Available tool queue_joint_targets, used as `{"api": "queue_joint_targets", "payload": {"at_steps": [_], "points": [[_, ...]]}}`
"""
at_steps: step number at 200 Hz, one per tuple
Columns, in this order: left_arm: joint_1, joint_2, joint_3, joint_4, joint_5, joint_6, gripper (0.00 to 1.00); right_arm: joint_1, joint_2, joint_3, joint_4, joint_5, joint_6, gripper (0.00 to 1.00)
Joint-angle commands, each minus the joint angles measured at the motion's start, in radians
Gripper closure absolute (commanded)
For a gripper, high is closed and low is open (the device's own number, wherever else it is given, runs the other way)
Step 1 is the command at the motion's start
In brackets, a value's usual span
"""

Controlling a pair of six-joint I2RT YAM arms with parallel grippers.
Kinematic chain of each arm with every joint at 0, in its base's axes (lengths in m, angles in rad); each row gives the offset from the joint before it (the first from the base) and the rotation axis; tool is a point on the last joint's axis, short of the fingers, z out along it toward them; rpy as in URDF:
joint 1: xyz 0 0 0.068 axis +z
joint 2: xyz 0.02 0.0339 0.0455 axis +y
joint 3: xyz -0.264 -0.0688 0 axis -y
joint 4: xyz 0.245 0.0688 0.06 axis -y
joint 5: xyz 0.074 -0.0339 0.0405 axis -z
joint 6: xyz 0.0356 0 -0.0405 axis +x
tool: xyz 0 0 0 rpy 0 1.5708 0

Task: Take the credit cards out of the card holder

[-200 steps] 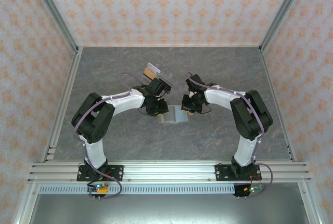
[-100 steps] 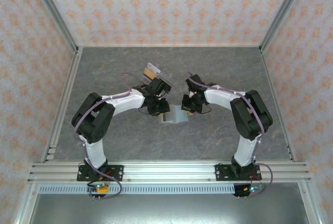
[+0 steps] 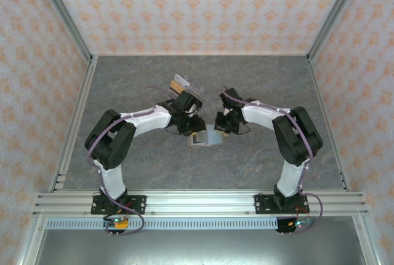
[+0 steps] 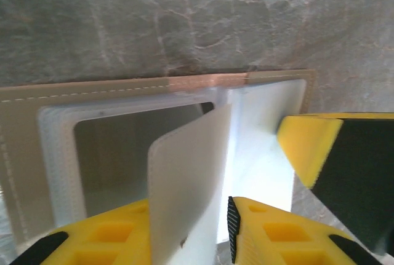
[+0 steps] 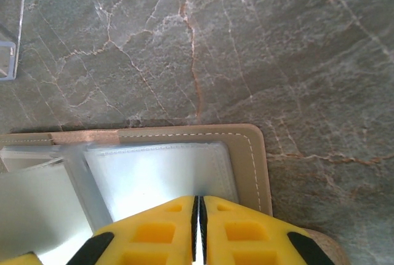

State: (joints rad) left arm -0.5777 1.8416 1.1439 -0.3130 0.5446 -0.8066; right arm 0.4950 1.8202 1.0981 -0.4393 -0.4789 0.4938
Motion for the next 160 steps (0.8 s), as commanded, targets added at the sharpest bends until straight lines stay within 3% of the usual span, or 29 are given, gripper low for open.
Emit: {"api": "queue_joint_targets", "payload": {"at_steps": [1,44,104,160], "points": [[0.003,-0.008,0.013,0.072,0.058,-0.012,0.65,0.001,-0.040,-0.008,0.004,0.043,-0.002,0.87],[-0.004,-0.013,0.009,0.180,0.121,-0.056,0.61,-0.023,-0.163,-0.066,0.058,0.091,0.034,0.83],[-0.047,0.043,0.074,0.186,0.120,-0.063,0.61,-0.067,-0.292,-0.142,0.088,0.204,0.090,0.77],[-0.008,0.000,0.034,0.130,0.070,-0.034,0.67,-0.042,-0.295,-0.122,0.082,0.147,0.026,0.75]]}}
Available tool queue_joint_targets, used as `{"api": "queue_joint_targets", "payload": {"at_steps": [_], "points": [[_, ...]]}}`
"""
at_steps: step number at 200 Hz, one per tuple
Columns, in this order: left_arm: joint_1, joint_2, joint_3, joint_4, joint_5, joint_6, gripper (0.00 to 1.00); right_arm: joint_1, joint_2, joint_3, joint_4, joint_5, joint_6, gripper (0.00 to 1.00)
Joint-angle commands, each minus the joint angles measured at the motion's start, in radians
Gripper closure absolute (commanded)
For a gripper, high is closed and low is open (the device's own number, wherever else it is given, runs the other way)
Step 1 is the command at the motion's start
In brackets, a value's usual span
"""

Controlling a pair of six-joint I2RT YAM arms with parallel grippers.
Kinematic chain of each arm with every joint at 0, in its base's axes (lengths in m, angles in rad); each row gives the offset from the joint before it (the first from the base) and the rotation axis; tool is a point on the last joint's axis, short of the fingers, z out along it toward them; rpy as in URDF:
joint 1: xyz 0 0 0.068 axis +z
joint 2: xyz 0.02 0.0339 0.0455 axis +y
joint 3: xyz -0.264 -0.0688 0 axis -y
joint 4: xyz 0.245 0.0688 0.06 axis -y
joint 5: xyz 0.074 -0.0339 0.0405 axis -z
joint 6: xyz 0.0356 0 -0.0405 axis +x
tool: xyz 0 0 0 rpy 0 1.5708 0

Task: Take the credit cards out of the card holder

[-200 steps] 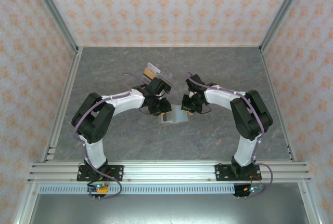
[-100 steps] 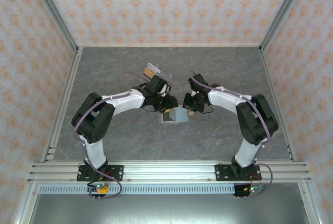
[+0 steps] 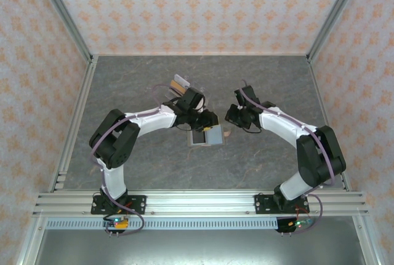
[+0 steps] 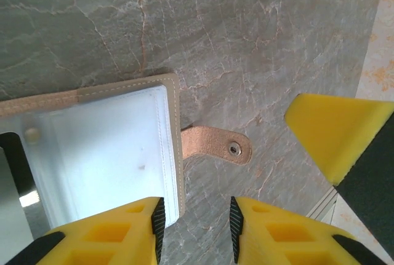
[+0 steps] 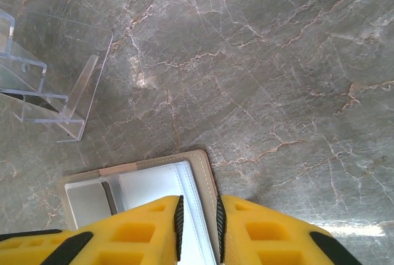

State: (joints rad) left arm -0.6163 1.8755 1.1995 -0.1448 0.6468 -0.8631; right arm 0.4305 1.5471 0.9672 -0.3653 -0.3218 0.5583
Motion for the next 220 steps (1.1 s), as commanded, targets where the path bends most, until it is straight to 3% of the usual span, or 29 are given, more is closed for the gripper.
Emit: {"api": "queue_joint_targets", "payload": {"at_steps": [1,46,76,129,220], "points": [[0.033,-0.037,-0.024,-0.039,-0.034,0.023,0.67,0.026,-0.021,0.012,0.006,-0.013,-0.043,0.75],[0.088,-0.109,-0.103,-0.149,-0.152,0.060,0.72,0.105,0.071,0.085,0.007,-0.130,-0.082,0.74],[0.108,-0.126,-0.148,-0.161,-0.190,0.052,0.76,0.114,0.149,0.098,0.061,-0.237,-0.003,0.77],[0.109,-0.097,-0.143,-0.179,-0.210,0.053,0.82,0.120,0.235,0.108,0.104,-0.326,0.020,0.80],[0.115,-0.052,-0.146,-0.160,-0.176,0.041,0.90,0.125,0.306,0.126,0.121,-0.361,0.006,0.82]]}}
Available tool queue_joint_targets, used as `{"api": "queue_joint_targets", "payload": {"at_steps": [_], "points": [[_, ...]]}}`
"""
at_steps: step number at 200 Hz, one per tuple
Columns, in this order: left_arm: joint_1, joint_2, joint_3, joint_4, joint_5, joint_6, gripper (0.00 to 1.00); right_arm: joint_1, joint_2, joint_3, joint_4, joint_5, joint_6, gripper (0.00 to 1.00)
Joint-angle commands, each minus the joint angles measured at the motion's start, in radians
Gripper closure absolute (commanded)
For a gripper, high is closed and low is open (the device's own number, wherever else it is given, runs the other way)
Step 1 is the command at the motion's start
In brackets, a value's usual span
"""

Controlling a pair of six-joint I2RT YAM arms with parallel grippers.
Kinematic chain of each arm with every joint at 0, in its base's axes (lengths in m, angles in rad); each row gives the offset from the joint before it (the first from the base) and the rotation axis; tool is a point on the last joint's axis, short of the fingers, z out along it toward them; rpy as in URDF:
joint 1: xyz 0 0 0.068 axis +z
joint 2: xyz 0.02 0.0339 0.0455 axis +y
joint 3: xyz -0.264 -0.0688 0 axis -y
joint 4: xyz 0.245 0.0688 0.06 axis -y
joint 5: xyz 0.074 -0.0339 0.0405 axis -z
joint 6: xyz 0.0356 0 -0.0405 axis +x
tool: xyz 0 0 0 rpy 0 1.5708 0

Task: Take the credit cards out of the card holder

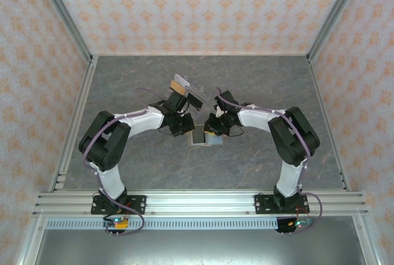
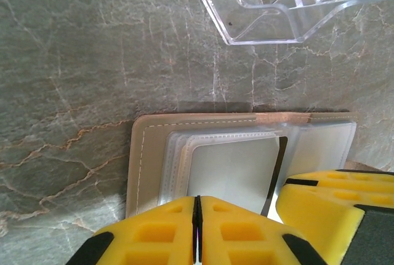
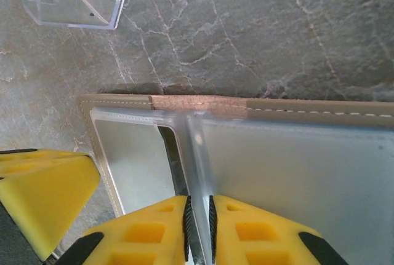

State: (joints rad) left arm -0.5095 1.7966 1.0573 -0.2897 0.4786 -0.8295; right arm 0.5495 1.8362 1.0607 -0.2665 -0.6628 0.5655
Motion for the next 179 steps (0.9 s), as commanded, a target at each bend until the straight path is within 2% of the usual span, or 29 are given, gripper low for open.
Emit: {"api": "queue_joint_targets", "payload": {"at_steps": [1,113,179], "points": [[0.008,0.027,-0.003,-0.016,-0.008,0.008,0.90,0.007,0.018,0.033,0.022,-0.020,-0.002,0.82],[0.008,0.052,-0.013,-0.007,0.008,-0.011,0.94,0.007,0.056,0.038,0.046,-0.044,-0.018,0.82],[0.007,0.042,0.002,-0.017,0.025,-0.002,0.94,0.006,0.019,0.026,0.075,-0.052,-0.031,0.92]]}}
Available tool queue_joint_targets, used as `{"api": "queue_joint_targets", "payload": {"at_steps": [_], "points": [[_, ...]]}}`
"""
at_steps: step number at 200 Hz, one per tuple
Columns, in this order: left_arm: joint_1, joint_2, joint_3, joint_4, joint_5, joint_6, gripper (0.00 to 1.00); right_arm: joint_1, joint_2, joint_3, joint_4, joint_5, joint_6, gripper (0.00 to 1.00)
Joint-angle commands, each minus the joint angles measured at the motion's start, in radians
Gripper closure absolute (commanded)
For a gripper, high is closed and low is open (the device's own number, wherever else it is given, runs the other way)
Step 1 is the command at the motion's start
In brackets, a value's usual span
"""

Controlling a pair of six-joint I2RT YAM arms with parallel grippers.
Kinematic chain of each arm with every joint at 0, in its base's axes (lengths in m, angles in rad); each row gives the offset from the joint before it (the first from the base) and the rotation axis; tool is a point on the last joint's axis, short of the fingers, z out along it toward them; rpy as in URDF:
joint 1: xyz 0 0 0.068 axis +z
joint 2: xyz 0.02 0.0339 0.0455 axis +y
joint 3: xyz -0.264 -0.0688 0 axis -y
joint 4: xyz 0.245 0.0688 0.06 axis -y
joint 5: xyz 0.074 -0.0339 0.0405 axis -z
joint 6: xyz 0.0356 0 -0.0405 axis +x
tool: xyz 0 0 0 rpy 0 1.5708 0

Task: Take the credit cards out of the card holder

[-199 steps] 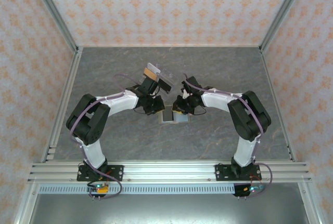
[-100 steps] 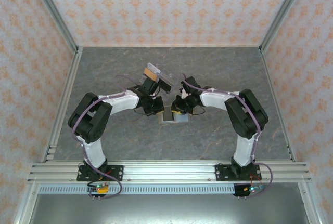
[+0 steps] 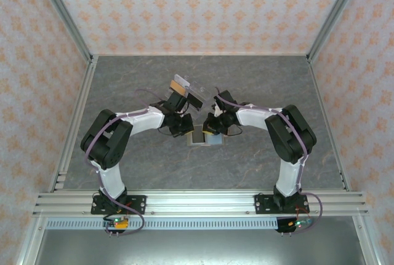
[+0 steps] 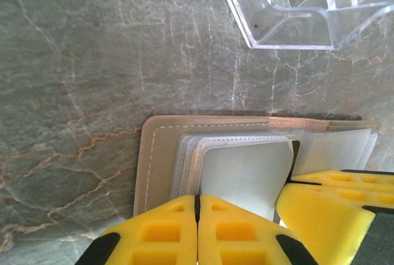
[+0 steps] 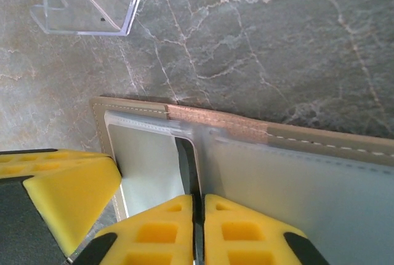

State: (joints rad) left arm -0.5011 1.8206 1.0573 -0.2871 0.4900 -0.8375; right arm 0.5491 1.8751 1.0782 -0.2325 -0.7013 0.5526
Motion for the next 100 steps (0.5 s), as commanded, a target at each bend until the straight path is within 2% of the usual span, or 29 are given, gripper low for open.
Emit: {"api": "queue_joint_targets", "payload": {"at_steps": [1,37,73,100], "points": [[-0.002,0.017,0.002,-0.020,0.014,0.006,0.94,0.005,-0.020,0.008,0.041,-0.014,-0.018,0.92],[-0.001,-0.032,0.021,-0.035,0.019,0.027,0.90,0.002,-0.059,-0.010,0.046,0.008,-0.025,0.97],[-0.001,-0.069,0.026,-0.073,-0.035,0.052,0.83,-0.004,-0.077,-0.027,0.037,0.041,-0.032,0.99],[-0.001,-0.051,0.014,-0.056,-0.017,0.046,0.84,-0.008,-0.073,-0.032,0.020,0.061,-0.042,1.00]]}}
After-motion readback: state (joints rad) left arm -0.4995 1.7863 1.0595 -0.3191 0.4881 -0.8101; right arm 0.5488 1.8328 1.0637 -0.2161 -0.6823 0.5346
